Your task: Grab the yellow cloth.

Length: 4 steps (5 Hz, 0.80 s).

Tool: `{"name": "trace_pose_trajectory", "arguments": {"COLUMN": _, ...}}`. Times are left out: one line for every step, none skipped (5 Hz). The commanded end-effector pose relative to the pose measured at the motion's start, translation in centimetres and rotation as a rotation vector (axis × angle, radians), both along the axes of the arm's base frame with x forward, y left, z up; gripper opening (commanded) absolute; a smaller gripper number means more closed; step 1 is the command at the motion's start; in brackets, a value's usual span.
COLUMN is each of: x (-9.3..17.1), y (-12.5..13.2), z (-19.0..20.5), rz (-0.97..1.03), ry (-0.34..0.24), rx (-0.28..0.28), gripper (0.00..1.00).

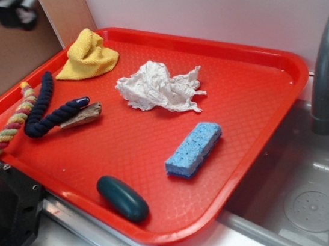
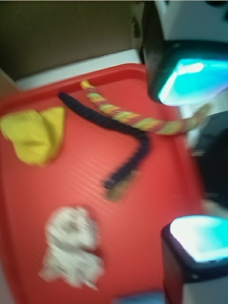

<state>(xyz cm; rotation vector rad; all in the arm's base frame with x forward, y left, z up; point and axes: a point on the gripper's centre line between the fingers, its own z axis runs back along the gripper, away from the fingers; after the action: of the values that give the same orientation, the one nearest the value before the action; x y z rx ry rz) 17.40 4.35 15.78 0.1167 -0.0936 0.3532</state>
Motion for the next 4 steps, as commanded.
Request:
{"name": "trace_pose_trajectory", "arguments": {"x": 5.5, "y": 3.3, "z": -3.9, "rz": 0.149, "ry": -0.198, "rx": -0.057, "gripper": 1.00}}
{"name": "trace_pose_trajectory", "arguments": {"x": 7.4, "y": 5.3, "z": -7.0, "rz": 0.198, "ry": -0.226, "rx": -0.032, "gripper": 1.00}}
{"name": "trace_pose_trajectory", "arguments": {"x": 7.4, "y": 5.3, "z": -7.0, "rz": 0.198, "ry": -0.226, "rx": -0.032, "gripper": 1.00}}
{"name": "trace_pose_trajectory", "arguments": {"x": 7.4, "y": 5.3, "z": -7.0, "rz": 0.198, "ry": -0.226, "rx": -0.032, "gripper": 1.00}}
